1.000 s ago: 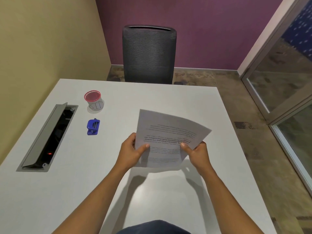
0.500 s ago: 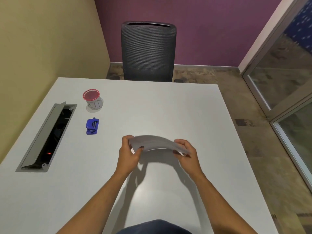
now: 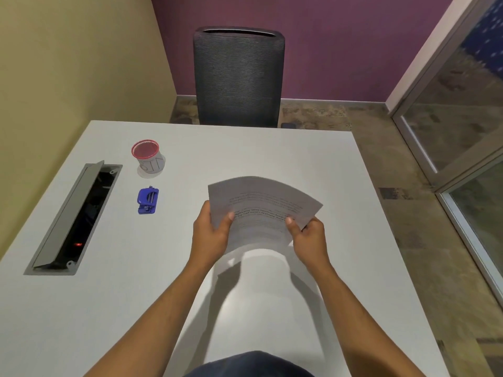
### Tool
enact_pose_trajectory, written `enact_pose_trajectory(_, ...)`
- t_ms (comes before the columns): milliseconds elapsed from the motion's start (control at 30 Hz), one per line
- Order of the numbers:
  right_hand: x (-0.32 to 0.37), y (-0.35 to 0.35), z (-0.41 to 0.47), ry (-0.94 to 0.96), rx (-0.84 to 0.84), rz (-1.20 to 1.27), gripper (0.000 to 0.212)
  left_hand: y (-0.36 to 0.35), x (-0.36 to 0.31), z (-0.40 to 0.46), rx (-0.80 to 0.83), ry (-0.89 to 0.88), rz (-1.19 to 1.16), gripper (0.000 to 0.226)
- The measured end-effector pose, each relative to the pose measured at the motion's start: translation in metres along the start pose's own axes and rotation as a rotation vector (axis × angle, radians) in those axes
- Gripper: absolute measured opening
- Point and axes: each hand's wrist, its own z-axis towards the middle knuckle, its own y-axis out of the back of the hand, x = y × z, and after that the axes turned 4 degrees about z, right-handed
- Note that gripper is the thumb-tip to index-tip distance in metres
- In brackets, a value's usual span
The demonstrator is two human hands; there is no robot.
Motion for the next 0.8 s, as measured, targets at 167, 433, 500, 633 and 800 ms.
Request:
enact_pose_trajectory(167, -0.004, -0.001, -0.002, 0.020, -0.020, 0.027, 0.021, -0.003, -0.003, -0.002, -0.024, -0.018, -0.041, 0.041)
enact_pose_trajectory(433, -0.041, -0.003, -0.013, -0.110, 0.064, 0.046, 0.045, -0.008, 0.034, -0.016, -0.013, 0.235, -0.075, 0.037)
enact_pose_trajectory(500, -0.045, -0.002, -0.012, -0.130, 0.063, 0.061, 0.043, -0.009, 0.034, -0.015, -0.007, 0.247, -0.073, 0.031)
enact_pose_trajectory(633, -0.051, 0.004, -0.016, -0.127, -0.016, 0.107, 0.054, -0.009, 0.027, -0.009, 0.011, 0.251, -0.123, 0.026)
enact_pose_trajectory(800, -0.068, 0.023, -0.029, -0.393, -0.151, 0.411, 0.079, -0.008, 0.014, -0.007, -0.027, 0.255, -0.319, 0.024)
